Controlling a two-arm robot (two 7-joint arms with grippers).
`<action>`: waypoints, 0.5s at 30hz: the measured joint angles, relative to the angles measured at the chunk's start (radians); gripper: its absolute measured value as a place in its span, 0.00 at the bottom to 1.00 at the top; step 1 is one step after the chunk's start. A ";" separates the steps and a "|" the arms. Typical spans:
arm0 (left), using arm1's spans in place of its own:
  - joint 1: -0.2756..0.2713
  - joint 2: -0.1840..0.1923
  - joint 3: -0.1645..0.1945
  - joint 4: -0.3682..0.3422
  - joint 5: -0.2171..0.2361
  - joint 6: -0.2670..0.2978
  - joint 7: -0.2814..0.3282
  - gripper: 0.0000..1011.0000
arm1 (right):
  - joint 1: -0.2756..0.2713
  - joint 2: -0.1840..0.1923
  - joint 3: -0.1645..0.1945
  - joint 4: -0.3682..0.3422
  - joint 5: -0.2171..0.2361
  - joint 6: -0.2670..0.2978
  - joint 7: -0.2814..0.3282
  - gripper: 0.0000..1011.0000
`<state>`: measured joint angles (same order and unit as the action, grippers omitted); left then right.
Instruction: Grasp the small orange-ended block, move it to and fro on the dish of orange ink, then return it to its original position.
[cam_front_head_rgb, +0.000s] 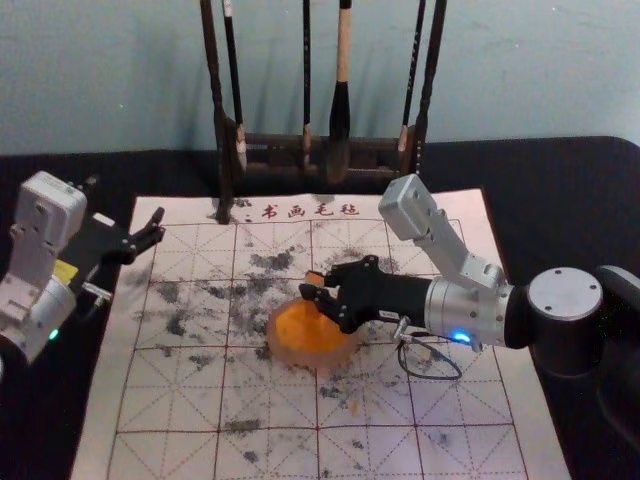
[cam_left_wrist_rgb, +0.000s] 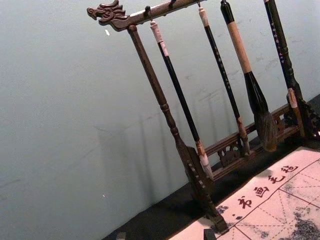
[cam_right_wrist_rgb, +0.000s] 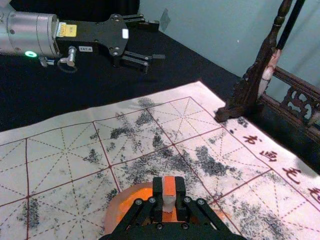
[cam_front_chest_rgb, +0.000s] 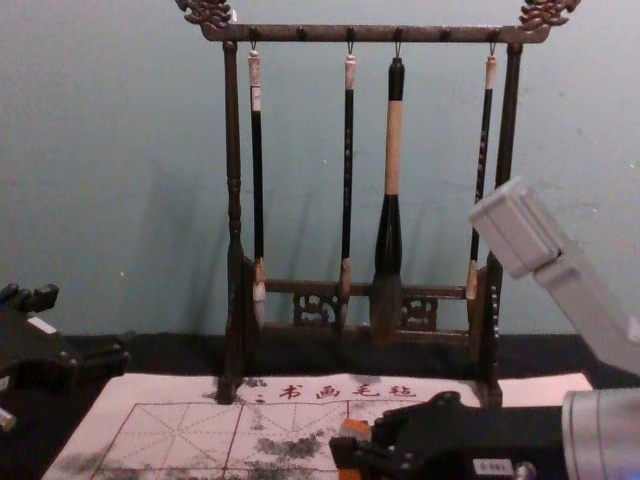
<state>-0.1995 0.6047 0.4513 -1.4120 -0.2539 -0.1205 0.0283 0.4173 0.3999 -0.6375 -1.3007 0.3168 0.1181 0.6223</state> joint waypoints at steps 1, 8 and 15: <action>0.000 0.000 0.000 0.000 0.000 0.000 0.000 0.99 | -0.001 0.001 0.001 -0.001 0.000 0.000 -0.001 0.11; 0.000 0.000 0.000 0.000 0.000 0.000 0.000 0.99 | -0.012 0.015 0.012 -0.016 0.000 0.004 -0.007 0.11; 0.000 0.000 0.000 0.000 0.000 0.000 0.000 0.99 | -0.025 0.031 0.018 -0.038 0.003 0.009 -0.007 0.11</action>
<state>-0.1995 0.6047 0.4514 -1.4120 -0.2539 -0.1205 0.0283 0.3919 0.4307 -0.6197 -1.3388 0.3196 0.1269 0.6152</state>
